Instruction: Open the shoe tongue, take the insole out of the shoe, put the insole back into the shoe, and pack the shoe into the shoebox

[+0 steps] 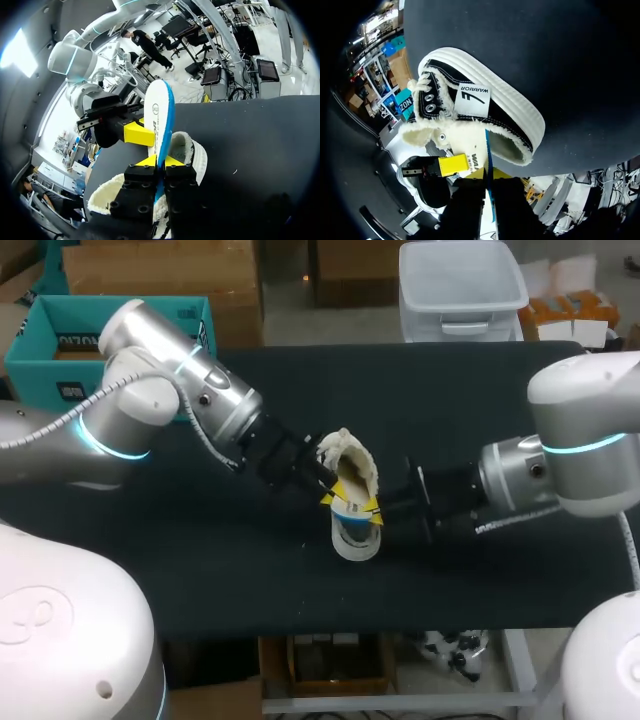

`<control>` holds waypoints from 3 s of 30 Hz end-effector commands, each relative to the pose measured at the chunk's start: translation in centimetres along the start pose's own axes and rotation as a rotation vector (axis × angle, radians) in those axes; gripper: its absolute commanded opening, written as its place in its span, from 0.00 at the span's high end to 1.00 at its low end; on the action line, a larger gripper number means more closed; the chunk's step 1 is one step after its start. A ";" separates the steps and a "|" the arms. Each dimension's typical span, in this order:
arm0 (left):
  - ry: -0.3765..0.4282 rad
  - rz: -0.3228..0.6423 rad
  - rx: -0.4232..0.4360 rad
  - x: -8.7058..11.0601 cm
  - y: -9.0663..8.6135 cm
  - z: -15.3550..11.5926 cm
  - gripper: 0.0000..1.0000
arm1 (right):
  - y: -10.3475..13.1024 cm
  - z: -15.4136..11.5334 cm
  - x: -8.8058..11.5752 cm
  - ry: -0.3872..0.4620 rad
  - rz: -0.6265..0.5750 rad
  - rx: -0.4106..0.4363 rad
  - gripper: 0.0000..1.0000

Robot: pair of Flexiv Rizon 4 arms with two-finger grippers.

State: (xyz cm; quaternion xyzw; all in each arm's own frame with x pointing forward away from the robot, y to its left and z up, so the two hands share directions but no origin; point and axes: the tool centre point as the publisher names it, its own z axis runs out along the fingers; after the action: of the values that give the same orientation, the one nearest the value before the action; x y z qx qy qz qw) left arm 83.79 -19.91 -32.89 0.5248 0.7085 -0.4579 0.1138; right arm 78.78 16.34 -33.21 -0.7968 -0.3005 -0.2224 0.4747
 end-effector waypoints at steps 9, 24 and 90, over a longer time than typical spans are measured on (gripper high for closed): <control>-0.005 -0.006 -0.073 -0.4 2.2 0.7 1.00 | 3.3 0.7 1.1 -0.069 -0.033 -0.003 1.00; -0.029 -0.041 -0.051 -0.5 2.5 0.2 0.37 | 3.7 0.4 1.4 -0.085 -0.031 -0.015 1.00; -0.022 -0.065 -0.034 -0.5 0.4 -1.6 0.00 | 2.3 0.9 0.2 -0.140 -0.003 -0.084 1.00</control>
State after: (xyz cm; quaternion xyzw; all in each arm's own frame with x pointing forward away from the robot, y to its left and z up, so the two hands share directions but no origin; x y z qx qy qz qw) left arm 85.01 -19.97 -32.84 0.4939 0.7313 -0.4561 0.1151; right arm 80.74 16.00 -34.97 -0.8247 -0.3252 -0.1784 0.4269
